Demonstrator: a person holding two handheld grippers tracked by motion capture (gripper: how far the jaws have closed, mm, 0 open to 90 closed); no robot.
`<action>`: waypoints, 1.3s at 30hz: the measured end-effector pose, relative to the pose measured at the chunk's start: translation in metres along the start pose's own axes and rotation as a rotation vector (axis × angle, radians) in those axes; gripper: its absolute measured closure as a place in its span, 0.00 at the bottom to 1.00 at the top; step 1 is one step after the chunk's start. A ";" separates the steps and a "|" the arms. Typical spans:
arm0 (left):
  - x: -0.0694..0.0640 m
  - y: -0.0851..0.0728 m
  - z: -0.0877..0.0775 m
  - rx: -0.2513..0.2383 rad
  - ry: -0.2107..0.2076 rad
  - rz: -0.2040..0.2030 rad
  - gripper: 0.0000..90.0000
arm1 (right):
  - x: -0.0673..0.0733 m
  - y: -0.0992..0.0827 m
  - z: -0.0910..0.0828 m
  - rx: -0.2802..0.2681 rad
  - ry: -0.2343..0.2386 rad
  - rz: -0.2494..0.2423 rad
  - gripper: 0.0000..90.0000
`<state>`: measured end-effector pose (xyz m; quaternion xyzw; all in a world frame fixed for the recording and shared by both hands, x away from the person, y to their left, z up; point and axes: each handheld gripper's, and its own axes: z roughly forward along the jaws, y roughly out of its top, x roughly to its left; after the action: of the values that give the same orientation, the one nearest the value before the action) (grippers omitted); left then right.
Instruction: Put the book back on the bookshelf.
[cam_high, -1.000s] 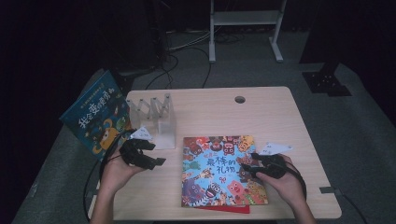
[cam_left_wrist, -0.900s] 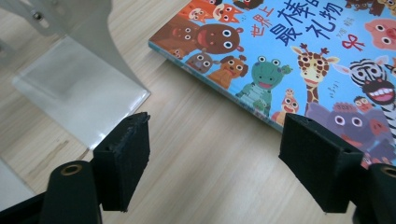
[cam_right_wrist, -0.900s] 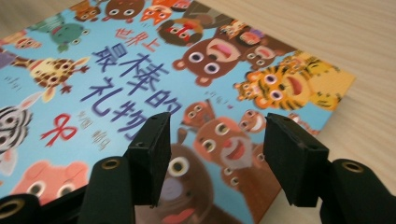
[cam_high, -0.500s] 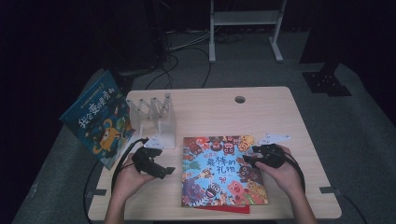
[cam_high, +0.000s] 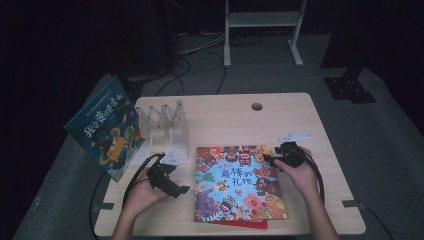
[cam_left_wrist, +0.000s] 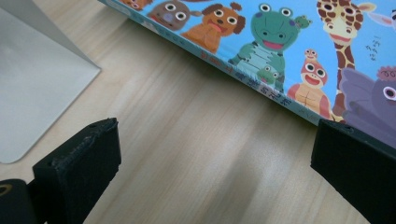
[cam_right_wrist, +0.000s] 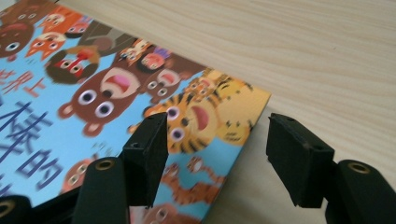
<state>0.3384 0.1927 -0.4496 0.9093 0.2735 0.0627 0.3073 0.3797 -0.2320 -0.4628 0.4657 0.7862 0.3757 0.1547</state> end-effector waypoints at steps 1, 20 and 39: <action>0.000 -0.001 0.002 0.001 -0.002 0.003 0.01 | 0.000 0.000 0.000 0.000 0.000 0.000 0.42; 0.000 -0.002 -0.001 -0.020 -0.035 -0.006 0.01 | -0.012 0.016 0.030 0.038 0.055 0.058 0.37; 0.003 -0.002 -0.006 -0.043 -0.041 -0.027 0.01 | 0.017 0.041 0.056 0.058 0.096 -0.030 0.41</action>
<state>0.3385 0.1985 -0.4462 0.8997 0.2780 0.0456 0.3333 0.4295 -0.1805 -0.4681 0.4395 0.8102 0.3722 0.1088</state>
